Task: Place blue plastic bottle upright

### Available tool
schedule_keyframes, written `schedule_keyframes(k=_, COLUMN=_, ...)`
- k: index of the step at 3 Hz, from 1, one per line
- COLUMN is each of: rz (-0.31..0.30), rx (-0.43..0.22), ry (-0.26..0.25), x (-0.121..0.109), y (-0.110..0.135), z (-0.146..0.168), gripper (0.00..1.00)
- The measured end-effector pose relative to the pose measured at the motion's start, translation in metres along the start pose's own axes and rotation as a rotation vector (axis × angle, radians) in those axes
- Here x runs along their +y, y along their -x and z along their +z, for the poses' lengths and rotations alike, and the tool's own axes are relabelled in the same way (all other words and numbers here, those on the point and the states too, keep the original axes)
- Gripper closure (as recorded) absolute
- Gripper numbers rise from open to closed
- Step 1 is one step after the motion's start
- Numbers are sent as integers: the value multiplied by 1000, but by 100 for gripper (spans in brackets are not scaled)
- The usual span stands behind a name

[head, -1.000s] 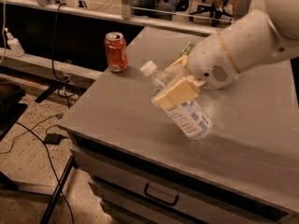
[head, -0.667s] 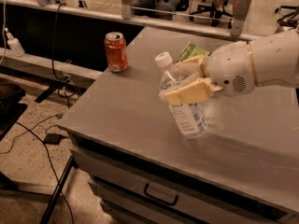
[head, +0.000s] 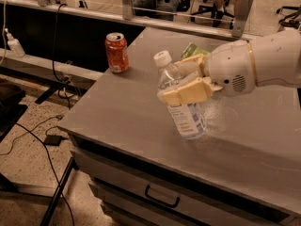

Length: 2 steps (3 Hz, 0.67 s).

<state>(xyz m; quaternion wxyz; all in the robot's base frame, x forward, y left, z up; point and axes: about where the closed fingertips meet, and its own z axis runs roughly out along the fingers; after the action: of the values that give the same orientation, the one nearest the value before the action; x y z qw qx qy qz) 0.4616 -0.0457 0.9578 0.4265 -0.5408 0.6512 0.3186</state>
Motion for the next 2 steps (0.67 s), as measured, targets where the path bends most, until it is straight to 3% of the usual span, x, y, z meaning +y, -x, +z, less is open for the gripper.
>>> schedule_keyframes(k=1, rz=-6, rx=-86, ry=11, x=1, y=6, z=2, gripper=100)
schedule_keyframes(k=2, rz=-24, rx=-316, ry=10, x=2, y=18, z=-2, gripper=100)
